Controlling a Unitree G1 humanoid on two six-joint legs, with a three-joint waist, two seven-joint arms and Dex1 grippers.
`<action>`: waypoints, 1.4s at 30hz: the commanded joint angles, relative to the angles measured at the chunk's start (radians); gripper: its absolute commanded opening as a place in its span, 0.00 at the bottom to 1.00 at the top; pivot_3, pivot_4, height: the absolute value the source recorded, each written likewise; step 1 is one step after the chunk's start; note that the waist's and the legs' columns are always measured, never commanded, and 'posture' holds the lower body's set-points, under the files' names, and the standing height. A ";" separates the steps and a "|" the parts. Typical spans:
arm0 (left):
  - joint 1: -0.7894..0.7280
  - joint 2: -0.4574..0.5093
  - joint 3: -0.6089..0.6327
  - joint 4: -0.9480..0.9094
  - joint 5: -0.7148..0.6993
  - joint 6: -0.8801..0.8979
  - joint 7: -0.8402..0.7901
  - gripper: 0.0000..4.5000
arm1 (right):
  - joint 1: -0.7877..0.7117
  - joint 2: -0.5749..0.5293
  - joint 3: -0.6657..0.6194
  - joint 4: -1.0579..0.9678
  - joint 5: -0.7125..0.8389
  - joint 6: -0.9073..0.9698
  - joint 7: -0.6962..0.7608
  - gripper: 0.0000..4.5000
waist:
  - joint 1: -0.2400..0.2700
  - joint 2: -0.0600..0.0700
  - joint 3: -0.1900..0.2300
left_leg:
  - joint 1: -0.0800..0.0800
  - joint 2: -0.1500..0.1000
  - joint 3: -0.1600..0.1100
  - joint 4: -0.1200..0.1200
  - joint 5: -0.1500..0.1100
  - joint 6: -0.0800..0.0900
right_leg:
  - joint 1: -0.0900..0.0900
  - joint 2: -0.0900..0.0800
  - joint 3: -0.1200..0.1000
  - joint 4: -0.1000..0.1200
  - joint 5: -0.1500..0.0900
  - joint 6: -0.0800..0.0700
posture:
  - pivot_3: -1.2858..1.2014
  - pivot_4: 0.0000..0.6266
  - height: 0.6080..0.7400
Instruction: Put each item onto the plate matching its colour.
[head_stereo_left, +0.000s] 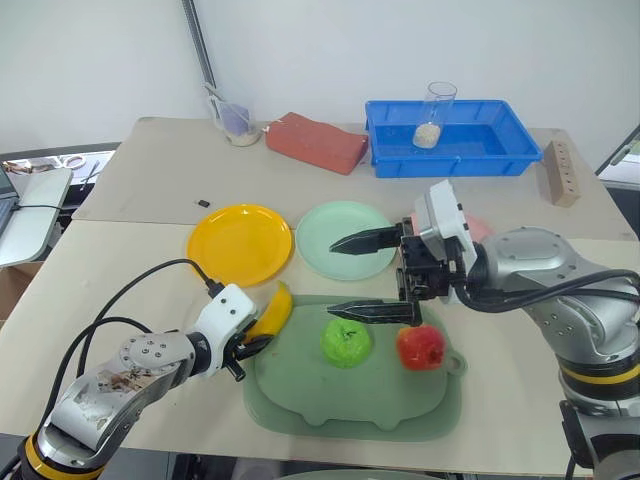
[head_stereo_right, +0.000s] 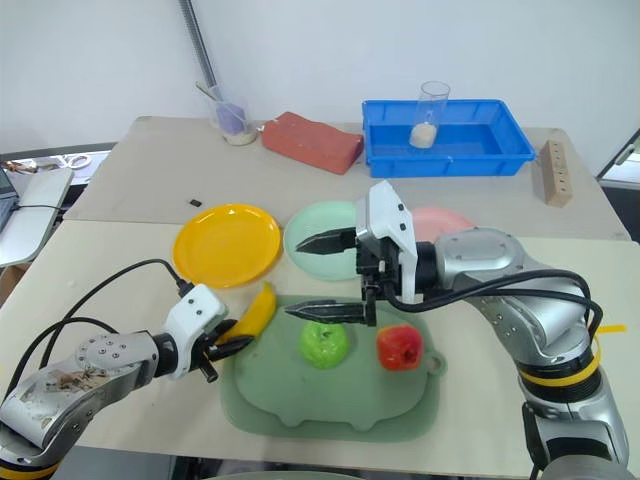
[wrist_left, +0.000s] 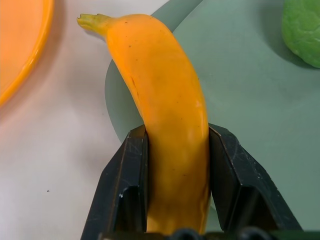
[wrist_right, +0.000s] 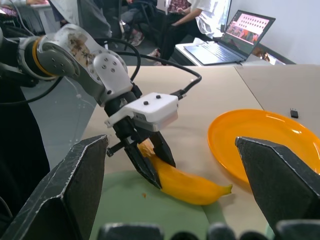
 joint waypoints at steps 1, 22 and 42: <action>-0.031 0.023 0.039 0.017 0.057 -0.090 -0.015 0.25 | -0.013 0.009 -0.025 -0.001 -0.012 -0.029 -0.010 1.00 | 0.000 0.000 0.000 | 0.000 0.000 0.000 0.000 0.000 0.000 | 0.000 0.000 0.000 0.000 0.000 0.000 | 0.52 0.24 1.00; -0.681 -0.155 0.043 0.927 0.237 -0.404 -0.164 0.25 | -0.141 0.156 0.028 0.172 -0.284 -0.050 -0.229 1.00 | -0.001 -0.001 -0.002 | -0.005 0.001 -0.002 -0.002 0.001 0.001 | -0.006 0.006 -0.001 0.006 0.002 0.001 | 0.52 0.24 1.00; -0.707 -0.005 0.015 0.835 0.251 -0.311 -0.383 0.99 | -0.100 0.074 -0.053 0.117 -0.254 -0.017 -0.191 1.00 | 0.003 -0.001 -0.002 | -0.005 0.001 -0.002 -0.001 0.001 0.001 | -0.011 0.005 0.000 0.006 0.002 0.001 | 0.52 0.24 1.00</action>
